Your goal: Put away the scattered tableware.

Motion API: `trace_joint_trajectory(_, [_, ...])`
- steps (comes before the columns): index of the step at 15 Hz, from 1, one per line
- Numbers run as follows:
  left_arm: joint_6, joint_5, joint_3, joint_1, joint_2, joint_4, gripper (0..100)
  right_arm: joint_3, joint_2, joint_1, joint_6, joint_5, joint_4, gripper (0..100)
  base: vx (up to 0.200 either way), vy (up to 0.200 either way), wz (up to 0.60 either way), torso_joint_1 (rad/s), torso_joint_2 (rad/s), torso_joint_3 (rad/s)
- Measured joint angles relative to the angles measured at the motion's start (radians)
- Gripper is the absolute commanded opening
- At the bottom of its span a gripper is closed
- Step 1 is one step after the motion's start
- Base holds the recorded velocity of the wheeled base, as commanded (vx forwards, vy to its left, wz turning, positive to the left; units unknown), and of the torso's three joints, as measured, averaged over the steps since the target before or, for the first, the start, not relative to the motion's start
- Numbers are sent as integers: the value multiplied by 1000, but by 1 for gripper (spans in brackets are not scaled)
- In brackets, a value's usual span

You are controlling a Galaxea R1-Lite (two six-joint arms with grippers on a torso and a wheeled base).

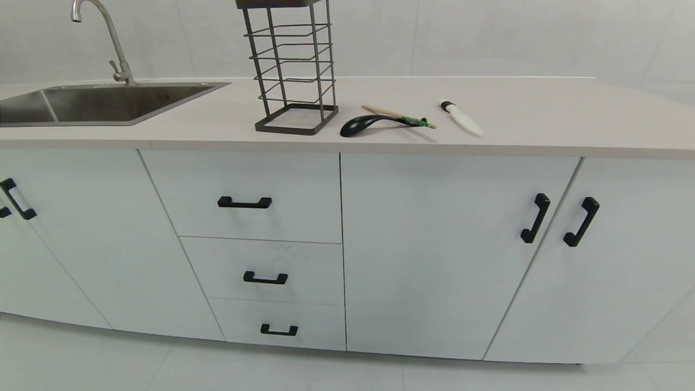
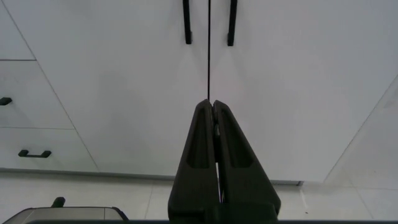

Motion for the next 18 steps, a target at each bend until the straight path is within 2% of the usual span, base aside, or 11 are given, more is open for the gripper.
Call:
trace_joint_trajectory(9, [20,-20,0,0,0,1,100,0,0,1,0,1,0,0,0,0,0,0,0,0])
trace_joint_trajectory(10, [58,-75,0,0,0,0,100,0,0,0,0,1,-1,0,0,0,0,0,0,0])
trace_joint_trajectory(11, [81,-96,-1,0,0,-17,100,0,0,0,0,1,0,0,0,0,0,0,0,0])
trace_joint_trajectory(12, [85,-108,-18,0,1,-54,100,1,0,0,0,1,0,0,0,0,0,0,0,0])
trace_joint_trajectory(13, [87,-120,-76,0,7,-99,100,1,0,0,0,1,0,0,0,0,0,0,0,0])
trace_joint_trajectory(15, [102,-156,-227,7,51,-130,100,0,0,0,0,1,0,0,0,0,0,0,0,0])
trace_joint_trajectory(17, [122,-272,-297,11,111,-77,100,0,0,0,0,1,0,0,0,0,0,0,0,0])
trace_joint_trajectory(18, [149,-325,-301,12,151,-47,100,0,0,0,0,1,0,0,0,0,0,0,0,0])
